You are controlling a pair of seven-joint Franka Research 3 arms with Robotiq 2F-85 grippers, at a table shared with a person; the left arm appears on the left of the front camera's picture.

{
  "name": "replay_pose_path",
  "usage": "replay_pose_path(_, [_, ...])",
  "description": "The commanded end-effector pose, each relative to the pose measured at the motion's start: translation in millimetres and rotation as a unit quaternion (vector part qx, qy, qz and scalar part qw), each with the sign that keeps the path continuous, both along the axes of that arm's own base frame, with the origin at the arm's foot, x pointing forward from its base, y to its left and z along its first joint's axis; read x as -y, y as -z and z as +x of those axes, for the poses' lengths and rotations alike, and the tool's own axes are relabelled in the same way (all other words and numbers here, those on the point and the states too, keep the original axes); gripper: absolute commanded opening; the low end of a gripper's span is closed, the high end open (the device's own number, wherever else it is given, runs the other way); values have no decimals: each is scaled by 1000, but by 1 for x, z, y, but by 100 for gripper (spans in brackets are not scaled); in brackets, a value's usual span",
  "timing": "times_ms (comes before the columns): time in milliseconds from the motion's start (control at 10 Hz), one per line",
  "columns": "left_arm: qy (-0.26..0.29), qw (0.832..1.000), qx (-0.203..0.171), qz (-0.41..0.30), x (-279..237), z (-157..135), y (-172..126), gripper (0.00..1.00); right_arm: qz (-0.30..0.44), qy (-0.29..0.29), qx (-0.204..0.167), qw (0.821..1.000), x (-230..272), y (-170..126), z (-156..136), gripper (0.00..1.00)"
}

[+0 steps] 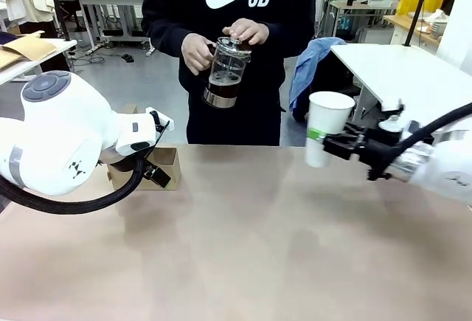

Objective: Pour a drink into a cup and package it in a carrier.
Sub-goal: Pick up the 600 ml Paper Cup and place it in the middle top area of the table, then when a person places the Paper Cup Lid on the 600 ml Paper Cup , lift the 600 ml Paper Cup.

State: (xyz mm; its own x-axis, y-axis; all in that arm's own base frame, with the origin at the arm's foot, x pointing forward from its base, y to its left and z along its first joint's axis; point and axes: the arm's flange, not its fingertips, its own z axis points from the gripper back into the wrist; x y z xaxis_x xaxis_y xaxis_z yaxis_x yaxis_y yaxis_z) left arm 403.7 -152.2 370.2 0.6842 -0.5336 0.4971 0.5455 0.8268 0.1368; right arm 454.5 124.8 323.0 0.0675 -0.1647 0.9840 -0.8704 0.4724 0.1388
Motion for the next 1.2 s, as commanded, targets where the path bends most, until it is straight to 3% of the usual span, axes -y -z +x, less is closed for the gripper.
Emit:
replay_pose_path(0, [0, 1000, 0, -1, 0, 0, 0, 100, -23, 36, 21, 999, -32, 17, 36, 80])
replay_pose_path(200, [0, 1000, 0, -1, 0, 0, 0, 100, -30, 48, 38, 998, -52, 35, 61, 80])
replay_pose_path(500, [0, 1000, 0, -1, 0, 0, 0, 100, -22, 31, 6, 999, -54, 54, 84, 80])
replay_pose_path(600, [0, 1000, 0, -1, 0, 0, 0, 100, -6, -7, -18, 1000, -47, 56, 85, 80])
replay_pose_path(700, [0, 1000, 0, -1, 0, 0, 0, 100, -17, 26, 4, 1000, -51, 55, 78, 80])
replay_pose_path(1100, [0, 1000, 0, -1, 0, 0, 0, 100, -17, 26, 4, 1000, -51, 55, 78, 80])
